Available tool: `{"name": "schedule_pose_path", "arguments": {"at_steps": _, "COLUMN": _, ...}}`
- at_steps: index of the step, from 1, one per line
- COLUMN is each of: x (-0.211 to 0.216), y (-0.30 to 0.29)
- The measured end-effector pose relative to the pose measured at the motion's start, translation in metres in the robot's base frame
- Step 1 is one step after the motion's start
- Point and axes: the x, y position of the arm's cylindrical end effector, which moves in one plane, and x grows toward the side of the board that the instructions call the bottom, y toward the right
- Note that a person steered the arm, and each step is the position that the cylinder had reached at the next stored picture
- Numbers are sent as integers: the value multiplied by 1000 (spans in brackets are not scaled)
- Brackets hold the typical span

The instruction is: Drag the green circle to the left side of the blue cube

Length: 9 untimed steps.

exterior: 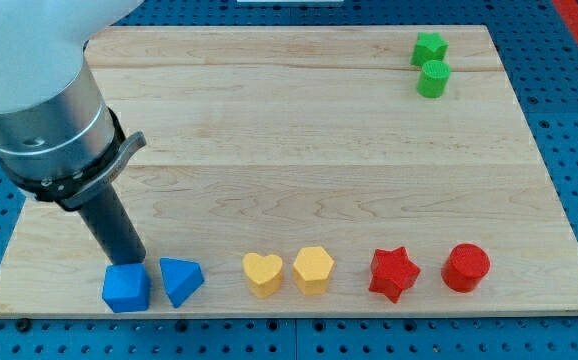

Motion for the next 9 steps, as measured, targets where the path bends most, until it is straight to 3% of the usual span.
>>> {"name": "schedule_pose_path", "arguments": {"at_steps": 1, "x": -21, "y": 4}}
{"name": "schedule_pose_path", "arguments": {"at_steps": 2, "x": -66, "y": 48}}
{"name": "schedule_pose_path", "arguments": {"at_steps": 4, "x": -104, "y": 240}}
{"name": "schedule_pose_path", "arguments": {"at_steps": 5, "x": -150, "y": 341}}
{"name": "schedule_pose_path", "arguments": {"at_steps": 6, "x": -206, "y": 407}}
{"name": "schedule_pose_path", "arguments": {"at_steps": 7, "x": -257, "y": 433}}
{"name": "schedule_pose_path", "arguments": {"at_steps": 9, "x": -278, "y": 361}}
